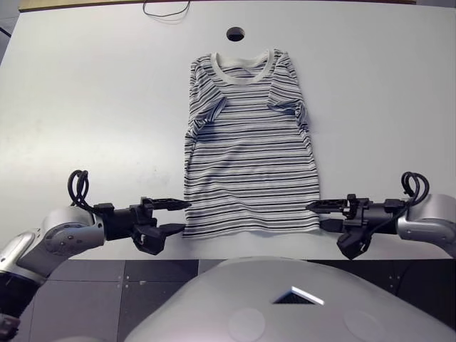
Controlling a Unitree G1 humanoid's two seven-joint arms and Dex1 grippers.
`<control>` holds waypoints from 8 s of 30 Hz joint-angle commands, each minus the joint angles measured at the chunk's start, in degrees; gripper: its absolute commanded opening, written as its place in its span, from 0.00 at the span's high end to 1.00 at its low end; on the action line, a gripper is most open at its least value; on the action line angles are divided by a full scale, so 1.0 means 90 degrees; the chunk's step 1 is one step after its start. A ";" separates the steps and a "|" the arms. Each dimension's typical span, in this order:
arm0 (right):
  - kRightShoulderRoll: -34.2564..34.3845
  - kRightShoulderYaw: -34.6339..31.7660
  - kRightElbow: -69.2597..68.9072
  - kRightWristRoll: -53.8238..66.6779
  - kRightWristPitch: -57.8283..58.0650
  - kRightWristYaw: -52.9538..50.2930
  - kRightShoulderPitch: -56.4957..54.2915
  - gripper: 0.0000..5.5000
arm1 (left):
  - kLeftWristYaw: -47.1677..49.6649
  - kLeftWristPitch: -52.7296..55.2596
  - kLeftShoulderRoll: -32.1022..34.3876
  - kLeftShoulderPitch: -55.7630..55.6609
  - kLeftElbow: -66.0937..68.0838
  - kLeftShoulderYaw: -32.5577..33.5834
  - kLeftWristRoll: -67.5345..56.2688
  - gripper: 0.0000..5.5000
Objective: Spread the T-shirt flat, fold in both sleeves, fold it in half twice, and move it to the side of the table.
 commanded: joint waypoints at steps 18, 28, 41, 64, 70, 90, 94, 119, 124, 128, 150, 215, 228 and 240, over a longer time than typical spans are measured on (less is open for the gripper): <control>0.0178 0.0321 0.0449 -0.0089 0.0072 0.0529 -0.0126 0.98 | -0.0702 -0.0252 -0.0191 -0.0333 0.1022 -0.0787 -0.0071 0.98; 0.0279 0.0054 0.0284 0.0781 0.0192 0.0263 0.0258 0.98 | -0.0531 -0.0364 -0.0328 -0.0034 0.0659 -0.0454 -0.1619 0.98; 0.2576 -0.0816 0.2197 0.1935 0.0917 -0.1148 -0.1921 0.98 | -0.0058 0.0316 -0.2358 -0.1776 0.1581 0.0281 -0.2107 0.98; 0.4970 -0.0241 0.8958 -0.0424 0.0885 -0.4923 -0.6390 0.98 | 0.2309 0.1184 -0.4523 -0.6512 0.7489 0.0506 0.0104 0.98; 0.5316 -0.0109 0.9742 -0.0529 0.1143 -0.5228 -0.6917 0.93 | 0.2337 0.1323 -0.4840 -0.6646 0.8007 0.0694 -0.0016 0.83; 0.5509 -0.0335 0.9475 -0.0222 0.1193 -0.5346 -0.6735 0.49 | 0.3632 0.0214 -0.4884 -0.6108 0.6410 0.0590 0.1139 0.27; 0.4511 0.0338 0.6153 -0.0620 0.0437 -0.4076 -0.4998 0.49 | 0.4051 0.0183 -0.4593 -0.6480 0.6125 -0.0062 0.2262 0.16; 0.3340 0.2558 0.0236 -0.1311 0.1308 -0.1287 -0.2128 0.49 | 0.5734 0.1044 -0.4823 -0.3632 0.2524 0.1729 0.1012 0.01; 0.4578 0.2478 0.0313 -0.1554 0.1912 -0.1571 -0.2295 0.49 | 0.5671 0.1038 -0.4785 -0.3529 0.2442 0.1870 0.1023 0.01; 0.4756 0.1703 0.0013 -0.0536 0.2268 -0.1439 -0.2651 0.49 | 0.5201 0.0628 -0.4503 -0.2984 0.1906 0.1544 0.1353 0.01; 0.5790 0.1399 0.8209 -0.1137 0.1137 -0.3606 -0.6344 0.49 | 0.4364 0.0871 -0.3470 -0.2737 0.2913 -0.0075 0.3195 0.01; 0.2303 0.0588 0.1061 0.0452 0.0596 -0.0858 -0.3535 0.49 | 0.6340 0.0981 -0.4201 -0.3264 0.2857 0.2358 0.1607 0.01; 0.5519 0.2088 0.6170 -0.1766 0.0149 -0.3012 -0.5679 0.49 | 0.5840 0.0547 -0.4363 -0.3344 0.3221 0.1217 0.2111 0.01; 0.5266 0.2220 0.9162 -0.2190 0.0209 -0.4586 -0.5925 0.49 | 0.5754 0.0399 -0.4166 -0.2935 0.2412 0.1624 0.1699 0.01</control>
